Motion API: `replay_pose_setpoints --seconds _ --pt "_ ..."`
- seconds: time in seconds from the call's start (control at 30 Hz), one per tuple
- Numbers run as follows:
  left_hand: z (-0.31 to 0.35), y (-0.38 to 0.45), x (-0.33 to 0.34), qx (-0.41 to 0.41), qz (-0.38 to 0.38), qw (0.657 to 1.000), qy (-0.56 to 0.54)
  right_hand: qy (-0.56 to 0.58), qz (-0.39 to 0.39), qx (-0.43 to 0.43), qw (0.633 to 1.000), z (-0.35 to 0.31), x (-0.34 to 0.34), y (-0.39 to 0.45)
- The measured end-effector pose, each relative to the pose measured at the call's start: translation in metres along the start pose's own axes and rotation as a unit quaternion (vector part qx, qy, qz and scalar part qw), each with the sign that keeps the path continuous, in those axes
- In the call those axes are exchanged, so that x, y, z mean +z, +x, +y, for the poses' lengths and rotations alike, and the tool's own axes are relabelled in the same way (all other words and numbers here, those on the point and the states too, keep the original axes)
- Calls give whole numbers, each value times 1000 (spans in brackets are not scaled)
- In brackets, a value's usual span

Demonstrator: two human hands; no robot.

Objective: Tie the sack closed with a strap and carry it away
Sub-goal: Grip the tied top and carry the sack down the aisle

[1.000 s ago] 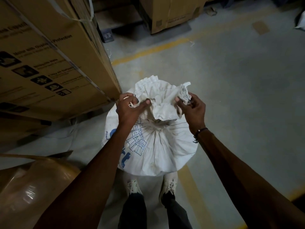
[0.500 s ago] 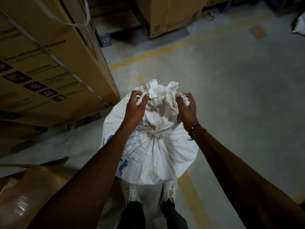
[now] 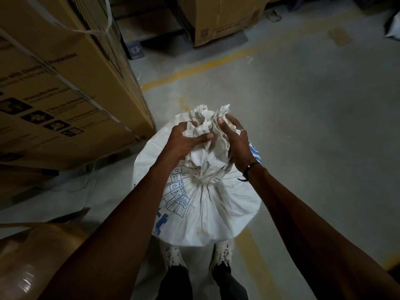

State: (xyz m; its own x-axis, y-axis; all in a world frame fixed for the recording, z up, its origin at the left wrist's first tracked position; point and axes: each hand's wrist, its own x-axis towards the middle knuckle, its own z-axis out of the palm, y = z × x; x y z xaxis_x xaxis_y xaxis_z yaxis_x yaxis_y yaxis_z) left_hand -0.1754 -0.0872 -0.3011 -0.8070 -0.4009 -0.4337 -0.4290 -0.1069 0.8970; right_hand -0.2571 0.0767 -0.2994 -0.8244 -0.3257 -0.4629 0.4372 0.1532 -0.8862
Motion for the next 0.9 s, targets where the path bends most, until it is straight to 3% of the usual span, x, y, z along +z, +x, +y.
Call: replay_pose_setpoints --seconds 0.1,0.33,0.43,0.53,0.67,0.9 --pt "-1 4 6 4 -25 1000 -15 1 -56 -1 998 -3 -1 -1" --pt "5 14 11 -34 35 999 -12 -37 -163 -23 986 -3 -12 0" --pt "8 16 12 -76 44 996 0 -56 -140 -30 988 0 -12 8" --pt "5 24 9 -115 2 992 -52 -56 -104 -24 993 1 -9 12" --pt "-5 38 7 -94 -71 992 -47 -55 -72 -30 995 1 -6 15" --pt "11 26 13 -54 -75 996 20 -17 -58 -21 998 1 0 13"
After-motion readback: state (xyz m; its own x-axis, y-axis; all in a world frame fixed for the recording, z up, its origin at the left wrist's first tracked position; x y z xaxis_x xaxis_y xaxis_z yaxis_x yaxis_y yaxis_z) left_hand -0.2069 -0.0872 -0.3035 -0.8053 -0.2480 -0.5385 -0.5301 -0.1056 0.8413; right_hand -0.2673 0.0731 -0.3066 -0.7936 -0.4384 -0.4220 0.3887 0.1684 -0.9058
